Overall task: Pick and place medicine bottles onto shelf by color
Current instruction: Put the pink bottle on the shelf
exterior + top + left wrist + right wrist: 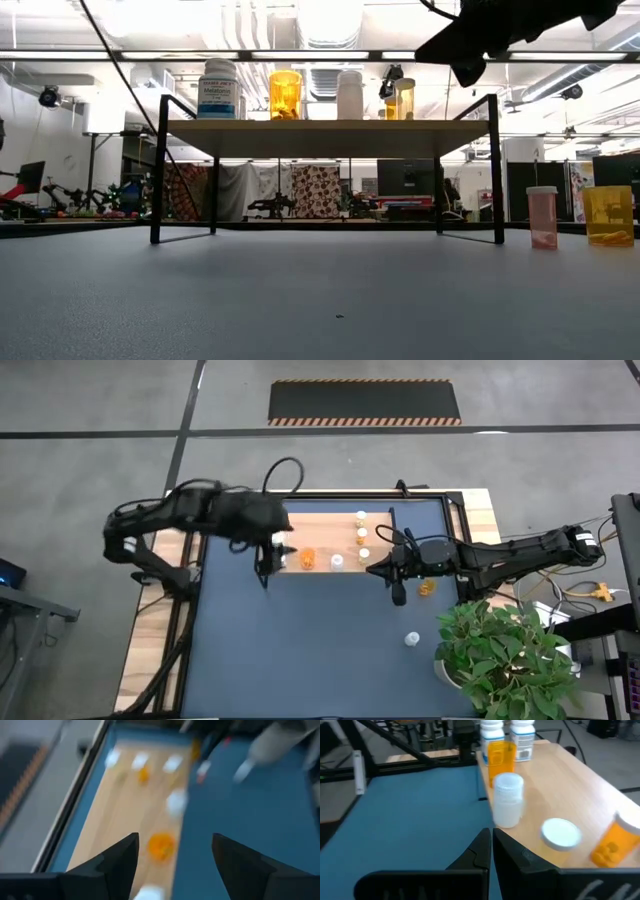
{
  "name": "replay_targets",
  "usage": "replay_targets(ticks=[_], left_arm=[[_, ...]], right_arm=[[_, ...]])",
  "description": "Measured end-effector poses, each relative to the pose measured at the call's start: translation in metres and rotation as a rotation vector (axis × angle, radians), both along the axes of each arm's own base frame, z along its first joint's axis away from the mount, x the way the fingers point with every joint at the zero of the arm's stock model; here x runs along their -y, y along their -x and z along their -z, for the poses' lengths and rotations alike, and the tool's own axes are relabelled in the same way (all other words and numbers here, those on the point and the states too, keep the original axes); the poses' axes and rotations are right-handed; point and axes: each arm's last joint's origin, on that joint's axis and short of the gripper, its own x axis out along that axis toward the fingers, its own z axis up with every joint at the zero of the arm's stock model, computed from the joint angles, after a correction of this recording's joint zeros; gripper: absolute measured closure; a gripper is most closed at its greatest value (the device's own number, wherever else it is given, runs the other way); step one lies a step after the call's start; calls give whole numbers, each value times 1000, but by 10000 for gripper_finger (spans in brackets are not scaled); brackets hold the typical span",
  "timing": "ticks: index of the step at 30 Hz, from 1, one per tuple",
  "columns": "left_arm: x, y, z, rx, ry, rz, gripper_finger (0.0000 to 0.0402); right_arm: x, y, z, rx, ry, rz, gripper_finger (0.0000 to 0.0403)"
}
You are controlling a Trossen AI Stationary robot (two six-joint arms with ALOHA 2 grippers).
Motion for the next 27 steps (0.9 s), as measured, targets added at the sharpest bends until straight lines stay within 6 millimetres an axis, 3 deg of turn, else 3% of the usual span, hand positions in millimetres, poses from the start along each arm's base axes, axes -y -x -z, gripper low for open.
replay_targets(ticks=[5, 13, 19, 27], left_arm=[[43, -4, 0, 225, -105, 123, 168], [92, -20, 24, 406, -152, 258, 169], [111, -24, 51, 407, -151, 300, 169], [125, -22, 74, 400, -194, 268, 169]], right_arm=[[-3, 1, -2, 7, -51, -98, 394], [-16, 4, -2, -26, -252, -347, 394], [-30, 9, 3, -140, -421, -435, 394], [-41, 18, 17, -349, -563, -322, 394]])
